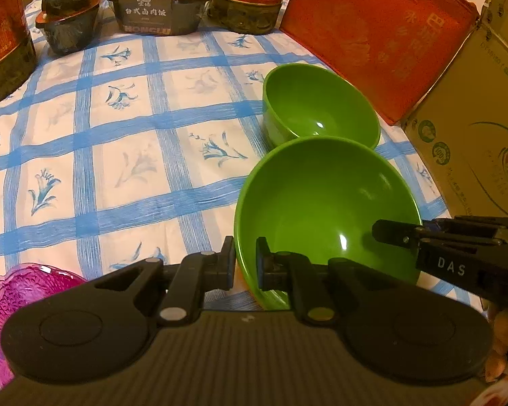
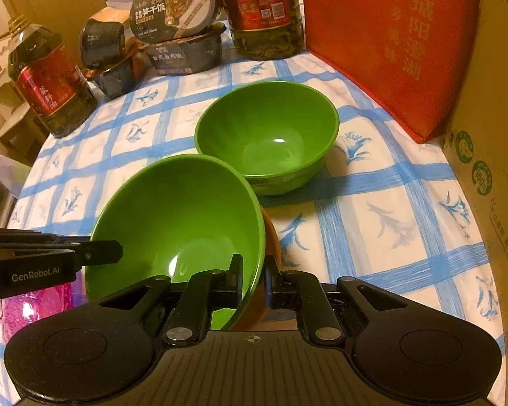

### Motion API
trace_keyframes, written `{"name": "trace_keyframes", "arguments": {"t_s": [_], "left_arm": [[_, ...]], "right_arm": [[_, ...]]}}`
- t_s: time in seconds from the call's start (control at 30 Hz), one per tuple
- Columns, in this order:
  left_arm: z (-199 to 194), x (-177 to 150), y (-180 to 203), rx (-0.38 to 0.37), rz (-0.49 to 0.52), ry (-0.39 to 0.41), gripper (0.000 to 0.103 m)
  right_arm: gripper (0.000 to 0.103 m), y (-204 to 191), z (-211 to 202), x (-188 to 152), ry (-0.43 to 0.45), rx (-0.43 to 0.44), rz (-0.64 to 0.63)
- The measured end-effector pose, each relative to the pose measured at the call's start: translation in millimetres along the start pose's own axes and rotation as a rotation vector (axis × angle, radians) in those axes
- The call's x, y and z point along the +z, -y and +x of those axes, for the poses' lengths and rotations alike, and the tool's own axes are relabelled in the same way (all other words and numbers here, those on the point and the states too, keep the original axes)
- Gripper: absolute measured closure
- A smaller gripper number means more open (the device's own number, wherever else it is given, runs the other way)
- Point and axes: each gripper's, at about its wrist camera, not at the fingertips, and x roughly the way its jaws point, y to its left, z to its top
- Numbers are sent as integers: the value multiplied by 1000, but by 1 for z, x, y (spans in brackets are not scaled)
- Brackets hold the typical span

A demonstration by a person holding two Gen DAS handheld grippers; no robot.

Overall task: Organize plates and bowls
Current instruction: 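Lower the green bowl into the orange bowl and open both grippers, then pull both tools back from the nested bowls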

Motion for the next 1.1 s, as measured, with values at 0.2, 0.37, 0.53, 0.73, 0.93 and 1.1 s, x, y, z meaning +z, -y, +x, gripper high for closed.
{"name": "trace_keyframes", "arguments": {"t_s": [0.2, 0.37, 0.53, 0.73, 0.93, 1.1], "left_arm": [[-2, -1, 0, 3, 0, 10, 92], [-6, -2, -1, -2, -6, 22, 92], [-13, -3, -3, -13, -23, 37, 92], [-27, -12, -4, -33, -55, 59, 91], [-45, -28, -3, -49, -72, 76, 83], [-62, -46, -4, -62, -112, 97, 80]], "right_arm": [[91, 2, 0, 1, -4, 6, 8], [65, 6, -13, 5, 55, 25, 40], [65, 10, -25, 5, 78, 18, 48], [65, 21, -35, -12, 73, 22, 95], [64, 31, -44, -33, 80, 49, 157], [63, 31, -59, -54, 83, 66, 189]]}}
